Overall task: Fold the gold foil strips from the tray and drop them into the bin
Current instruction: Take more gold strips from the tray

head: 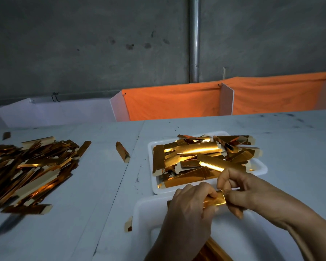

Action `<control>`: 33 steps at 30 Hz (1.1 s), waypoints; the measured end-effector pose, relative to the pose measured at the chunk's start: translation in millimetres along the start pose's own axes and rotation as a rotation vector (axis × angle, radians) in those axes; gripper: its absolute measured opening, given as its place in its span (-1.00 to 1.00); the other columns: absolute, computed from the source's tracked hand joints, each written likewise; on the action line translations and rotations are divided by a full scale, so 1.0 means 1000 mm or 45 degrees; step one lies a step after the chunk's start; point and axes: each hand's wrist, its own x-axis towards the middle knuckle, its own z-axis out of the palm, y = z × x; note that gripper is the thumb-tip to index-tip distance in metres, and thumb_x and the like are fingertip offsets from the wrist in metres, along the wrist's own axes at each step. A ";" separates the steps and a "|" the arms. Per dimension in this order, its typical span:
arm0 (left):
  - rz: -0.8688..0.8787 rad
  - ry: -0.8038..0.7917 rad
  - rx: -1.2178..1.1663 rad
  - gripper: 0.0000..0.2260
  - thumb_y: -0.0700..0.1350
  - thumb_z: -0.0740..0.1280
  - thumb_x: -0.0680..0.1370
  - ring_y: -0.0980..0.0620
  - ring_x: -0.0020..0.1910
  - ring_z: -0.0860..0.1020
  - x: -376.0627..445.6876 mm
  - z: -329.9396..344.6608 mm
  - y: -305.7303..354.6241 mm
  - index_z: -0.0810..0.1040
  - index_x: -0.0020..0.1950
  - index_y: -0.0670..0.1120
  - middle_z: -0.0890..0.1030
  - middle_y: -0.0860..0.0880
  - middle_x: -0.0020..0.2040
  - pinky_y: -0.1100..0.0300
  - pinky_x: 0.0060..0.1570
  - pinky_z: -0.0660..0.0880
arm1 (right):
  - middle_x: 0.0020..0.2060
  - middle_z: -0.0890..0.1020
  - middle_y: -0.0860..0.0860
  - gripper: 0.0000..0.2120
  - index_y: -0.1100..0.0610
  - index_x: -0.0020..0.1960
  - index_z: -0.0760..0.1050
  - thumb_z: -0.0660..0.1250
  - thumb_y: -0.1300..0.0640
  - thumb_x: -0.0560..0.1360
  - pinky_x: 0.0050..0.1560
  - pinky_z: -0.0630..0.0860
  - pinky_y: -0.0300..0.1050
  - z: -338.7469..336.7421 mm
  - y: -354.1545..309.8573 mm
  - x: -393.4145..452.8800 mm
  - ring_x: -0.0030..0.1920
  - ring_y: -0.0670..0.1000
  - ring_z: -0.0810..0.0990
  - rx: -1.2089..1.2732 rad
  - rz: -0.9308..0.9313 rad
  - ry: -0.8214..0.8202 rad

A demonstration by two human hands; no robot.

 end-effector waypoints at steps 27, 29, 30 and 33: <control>-0.215 -0.026 -0.603 -0.84 0.13 0.30 0.41 0.34 0.03 0.52 0.001 -0.019 0.006 0.40 -0.04 0.30 0.61 0.32 -0.05 0.53 -0.07 0.39 | -0.45 0.40 0.07 -0.66 0.16 -0.22 0.55 0.59 -0.04 0.25 -0.40 0.46 -0.22 0.000 0.000 -0.002 -0.47 -0.02 0.45 0.609 -0.112 -0.083; -0.202 -0.031 -0.596 -0.87 0.12 0.29 0.42 0.33 0.02 0.53 0.001 -0.019 0.006 0.41 -0.06 0.26 0.61 0.32 -0.05 0.52 -0.07 0.40 | -0.44 0.41 0.08 -0.72 0.16 -0.21 0.54 0.53 -0.01 0.29 -0.40 0.47 -0.21 0.002 0.000 -0.001 -0.47 -0.02 0.46 0.599 -0.102 -0.074; -0.201 -0.035 -0.601 -0.88 0.12 0.29 0.42 0.33 0.02 0.53 0.001 -0.019 0.005 0.41 -0.06 0.26 0.61 0.32 -0.05 0.51 -0.07 0.40 | -0.44 0.42 0.08 -0.69 0.18 -0.19 0.55 0.55 -0.02 0.29 -0.40 0.48 -0.21 0.002 0.001 -0.001 -0.46 -0.01 0.47 0.615 -0.098 -0.077; -0.210 -0.060 -0.658 -0.86 0.12 0.30 0.42 0.33 0.04 0.53 0.002 -0.020 0.006 0.43 -0.06 0.32 0.60 0.31 -0.03 0.47 -0.04 0.42 | -0.43 0.43 0.09 -0.55 0.24 -0.11 0.57 0.61 -0.06 0.23 -0.40 0.50 -0.21 0.000 0.002 -0.002 -0.46 0.01 0.50 0.709 -0.075 -0.121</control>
